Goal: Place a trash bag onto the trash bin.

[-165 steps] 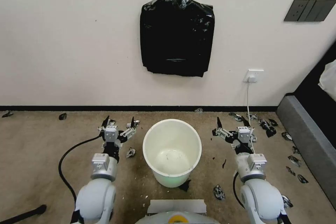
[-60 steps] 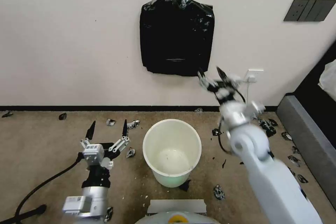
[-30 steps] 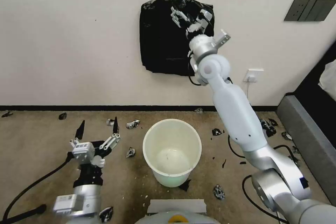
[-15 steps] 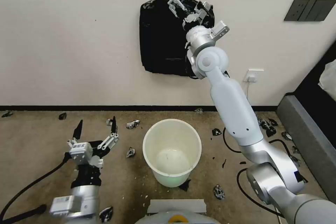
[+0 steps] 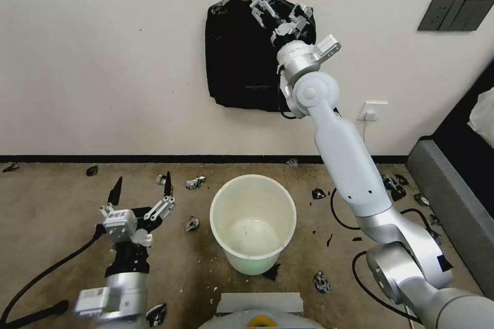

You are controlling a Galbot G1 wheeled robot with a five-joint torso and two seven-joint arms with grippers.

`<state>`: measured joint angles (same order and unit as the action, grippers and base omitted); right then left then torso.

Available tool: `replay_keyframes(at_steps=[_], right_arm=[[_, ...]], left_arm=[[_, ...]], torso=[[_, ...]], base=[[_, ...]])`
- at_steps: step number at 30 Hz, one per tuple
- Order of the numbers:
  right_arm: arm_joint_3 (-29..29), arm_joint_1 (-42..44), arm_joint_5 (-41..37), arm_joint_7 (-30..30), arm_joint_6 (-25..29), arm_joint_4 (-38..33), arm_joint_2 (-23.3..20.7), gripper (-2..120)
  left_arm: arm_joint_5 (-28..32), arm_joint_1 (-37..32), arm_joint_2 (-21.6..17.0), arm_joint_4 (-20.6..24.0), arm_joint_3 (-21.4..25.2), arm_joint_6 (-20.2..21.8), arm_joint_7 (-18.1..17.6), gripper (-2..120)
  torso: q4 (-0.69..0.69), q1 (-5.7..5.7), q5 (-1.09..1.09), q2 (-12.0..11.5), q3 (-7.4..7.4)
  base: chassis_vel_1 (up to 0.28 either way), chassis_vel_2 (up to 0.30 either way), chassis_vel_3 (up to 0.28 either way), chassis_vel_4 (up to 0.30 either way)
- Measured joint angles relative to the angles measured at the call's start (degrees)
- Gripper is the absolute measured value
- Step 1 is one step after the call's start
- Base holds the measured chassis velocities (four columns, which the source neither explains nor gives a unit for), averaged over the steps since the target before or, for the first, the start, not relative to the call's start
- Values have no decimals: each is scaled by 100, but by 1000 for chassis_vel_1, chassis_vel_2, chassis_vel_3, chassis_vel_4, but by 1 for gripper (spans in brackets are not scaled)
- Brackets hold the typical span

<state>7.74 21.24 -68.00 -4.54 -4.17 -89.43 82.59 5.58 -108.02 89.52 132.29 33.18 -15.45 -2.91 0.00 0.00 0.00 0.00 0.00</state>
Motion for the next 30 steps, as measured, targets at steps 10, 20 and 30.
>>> replay_keyframes(at_steps=[10, 20, 30], right_arm=[[69, -94, -460, 187, -3, 104, 202, 77], [217, -105, -493, 216, -15, 324, 197, 39], [253, -76, -534, 296, -77, 307, 161, 28]], left_arm=[[16, -23, 1, 21, 14, 0, -6, 100], [2, -104, 27, 125, -5, -5, -6, 100], [-39, -134, 72, 140, -66, -10, -6, 100]], torso=[[1, 0, 0, 0, 0], [0, 0, 0, 0, 0], [0, 0, 0, 0, 0]], base=[[0, 0, 0, 0], [0, 0, 0, 0], [0, 0, 0, 0]])
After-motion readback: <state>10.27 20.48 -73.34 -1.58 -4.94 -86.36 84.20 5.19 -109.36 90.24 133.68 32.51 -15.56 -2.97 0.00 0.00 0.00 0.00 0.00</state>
